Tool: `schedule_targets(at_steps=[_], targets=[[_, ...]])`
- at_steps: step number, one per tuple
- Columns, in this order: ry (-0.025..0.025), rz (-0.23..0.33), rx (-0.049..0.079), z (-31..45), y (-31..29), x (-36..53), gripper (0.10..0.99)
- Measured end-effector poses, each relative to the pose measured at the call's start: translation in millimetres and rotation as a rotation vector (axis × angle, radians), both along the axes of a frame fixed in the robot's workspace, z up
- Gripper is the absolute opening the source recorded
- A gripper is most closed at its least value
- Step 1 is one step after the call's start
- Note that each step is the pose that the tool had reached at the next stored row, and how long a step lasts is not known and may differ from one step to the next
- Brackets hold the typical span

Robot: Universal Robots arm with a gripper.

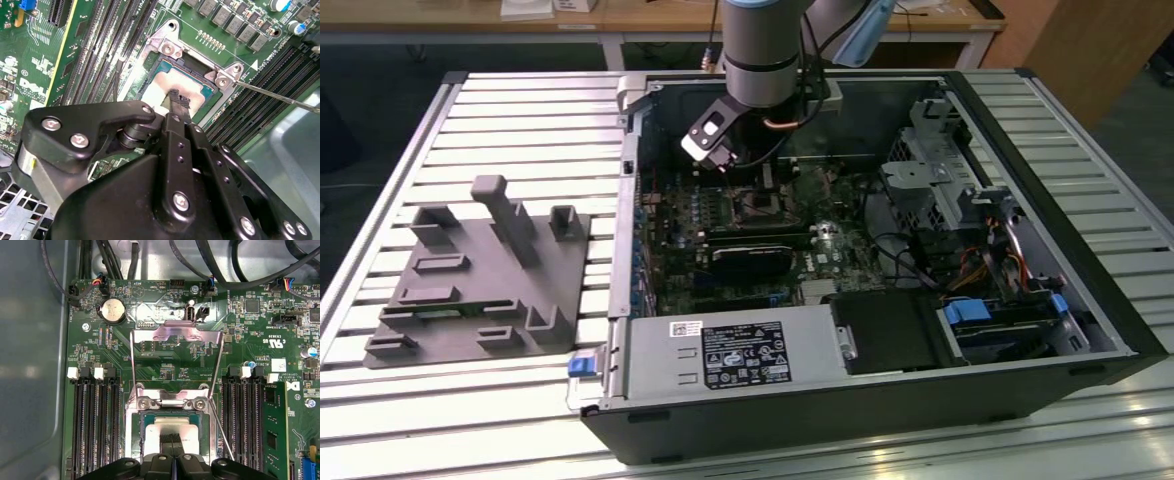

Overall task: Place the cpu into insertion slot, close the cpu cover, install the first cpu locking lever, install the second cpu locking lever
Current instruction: 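Place the cpu into insertion slot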

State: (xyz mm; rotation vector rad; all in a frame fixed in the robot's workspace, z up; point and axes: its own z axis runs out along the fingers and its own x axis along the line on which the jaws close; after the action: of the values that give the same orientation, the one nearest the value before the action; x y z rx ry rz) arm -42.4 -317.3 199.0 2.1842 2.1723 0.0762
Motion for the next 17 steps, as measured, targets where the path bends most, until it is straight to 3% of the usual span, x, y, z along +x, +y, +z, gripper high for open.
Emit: schedule_targets(at_steps=[10,17], targets=[[-0.001,0.0,0.001,-0.1,0.2,0.1,0.106],[-0.0005,0.0,0.001,10.6,0.1,0.1,0.106]])
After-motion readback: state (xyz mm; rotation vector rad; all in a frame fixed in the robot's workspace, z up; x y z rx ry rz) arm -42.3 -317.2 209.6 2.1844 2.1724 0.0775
